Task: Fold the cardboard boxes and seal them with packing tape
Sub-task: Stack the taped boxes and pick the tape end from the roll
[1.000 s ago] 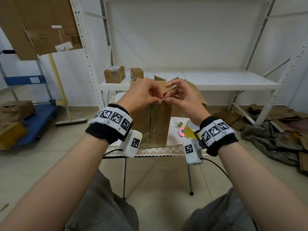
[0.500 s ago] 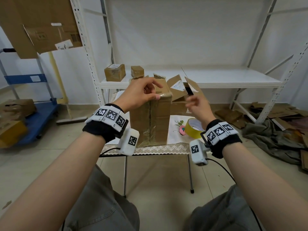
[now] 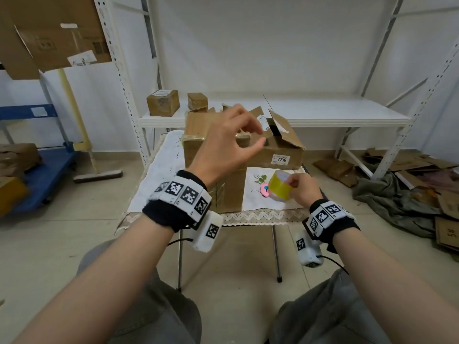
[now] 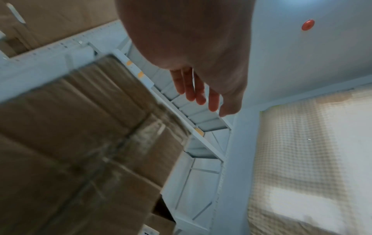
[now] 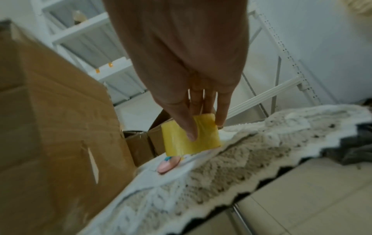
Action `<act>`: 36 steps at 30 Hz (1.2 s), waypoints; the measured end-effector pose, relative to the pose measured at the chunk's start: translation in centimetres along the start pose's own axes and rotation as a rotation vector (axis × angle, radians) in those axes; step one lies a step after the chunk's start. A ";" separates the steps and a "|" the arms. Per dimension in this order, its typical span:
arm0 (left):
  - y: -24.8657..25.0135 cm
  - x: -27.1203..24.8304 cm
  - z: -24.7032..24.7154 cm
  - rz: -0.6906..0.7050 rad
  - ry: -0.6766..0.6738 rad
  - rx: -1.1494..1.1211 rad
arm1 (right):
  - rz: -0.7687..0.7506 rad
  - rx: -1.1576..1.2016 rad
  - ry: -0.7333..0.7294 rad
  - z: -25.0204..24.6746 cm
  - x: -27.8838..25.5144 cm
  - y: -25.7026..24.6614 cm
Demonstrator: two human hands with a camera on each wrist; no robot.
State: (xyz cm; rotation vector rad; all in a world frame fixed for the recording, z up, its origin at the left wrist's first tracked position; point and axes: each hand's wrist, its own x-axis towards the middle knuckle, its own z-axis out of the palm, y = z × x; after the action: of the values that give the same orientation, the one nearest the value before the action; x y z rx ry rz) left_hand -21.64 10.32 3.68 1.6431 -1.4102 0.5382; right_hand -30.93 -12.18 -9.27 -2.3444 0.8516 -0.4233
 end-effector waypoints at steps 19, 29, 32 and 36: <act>-1.4 -0.7 11.9 -0.368 -0.438 0.053 | -0.234 0.371 -0.028 -5.3 -3.6 0.7; -0.9 -1.6 11.8 -0.281 -0.369 0.077 | -0.138 0.515 -0.091 -4.9 -4.4 0.5; -0.7 -1.9 11.8 -0.262 -0.357 0.072 | -0.104 0.571 -0.101 -4.8 -4.5 0.3; -0.6 -2.1 11.9 -0.250 -0.347 0.077 | -0.092 0.589 -0.109 -4.7 -4.6 0.2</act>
State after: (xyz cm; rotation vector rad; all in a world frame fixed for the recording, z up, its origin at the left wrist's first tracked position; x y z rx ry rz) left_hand -24.15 1.65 -4.31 2.0123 -1.4095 0.1691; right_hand -36.68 -11.22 -6.17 -1.8411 0.4817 -0.5001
